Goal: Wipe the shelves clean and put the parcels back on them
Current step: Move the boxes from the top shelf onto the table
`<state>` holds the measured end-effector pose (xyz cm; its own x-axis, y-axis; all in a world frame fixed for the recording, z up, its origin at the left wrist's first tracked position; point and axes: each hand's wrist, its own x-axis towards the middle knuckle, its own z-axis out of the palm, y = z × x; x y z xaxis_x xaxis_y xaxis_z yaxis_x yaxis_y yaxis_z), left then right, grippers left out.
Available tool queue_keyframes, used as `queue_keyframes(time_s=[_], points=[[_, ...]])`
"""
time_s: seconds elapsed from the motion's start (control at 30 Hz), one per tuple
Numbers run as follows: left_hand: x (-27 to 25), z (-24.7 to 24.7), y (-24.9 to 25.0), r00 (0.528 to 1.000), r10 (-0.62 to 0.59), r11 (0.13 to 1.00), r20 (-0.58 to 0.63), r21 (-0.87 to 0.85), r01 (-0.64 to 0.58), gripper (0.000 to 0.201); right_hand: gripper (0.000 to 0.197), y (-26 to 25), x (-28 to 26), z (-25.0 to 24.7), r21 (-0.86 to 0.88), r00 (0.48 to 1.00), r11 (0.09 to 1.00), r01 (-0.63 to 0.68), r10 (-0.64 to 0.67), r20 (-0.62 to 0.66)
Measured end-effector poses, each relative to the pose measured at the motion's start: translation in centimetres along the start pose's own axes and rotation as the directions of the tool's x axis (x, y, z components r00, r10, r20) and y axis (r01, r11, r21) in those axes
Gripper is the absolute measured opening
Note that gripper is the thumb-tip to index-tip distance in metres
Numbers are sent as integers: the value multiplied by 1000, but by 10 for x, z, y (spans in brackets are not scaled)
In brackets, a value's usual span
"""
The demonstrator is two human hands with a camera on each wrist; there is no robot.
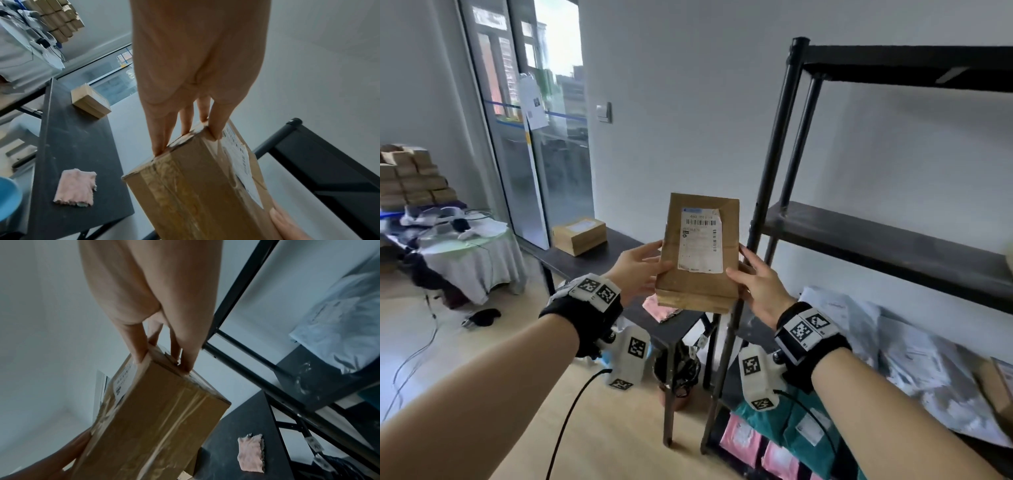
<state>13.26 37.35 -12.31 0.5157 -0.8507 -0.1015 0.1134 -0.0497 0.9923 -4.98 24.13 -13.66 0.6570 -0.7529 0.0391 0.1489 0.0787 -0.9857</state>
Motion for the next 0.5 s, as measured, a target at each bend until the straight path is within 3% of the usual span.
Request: queue_keyframes(time_s=[0.23, 0.5], points=[[38, -90, -27, 1000, -20, 998, -9, -57, 19, 56, 55, 54, 49, 80, 45, 1000, 999, -27, 27, -9], [104, -163, -59, 996, -66, 995, -65, -75, 62, 51, 55, 106, 122, 135, 35, 993, 993, -112, 113, -29]])
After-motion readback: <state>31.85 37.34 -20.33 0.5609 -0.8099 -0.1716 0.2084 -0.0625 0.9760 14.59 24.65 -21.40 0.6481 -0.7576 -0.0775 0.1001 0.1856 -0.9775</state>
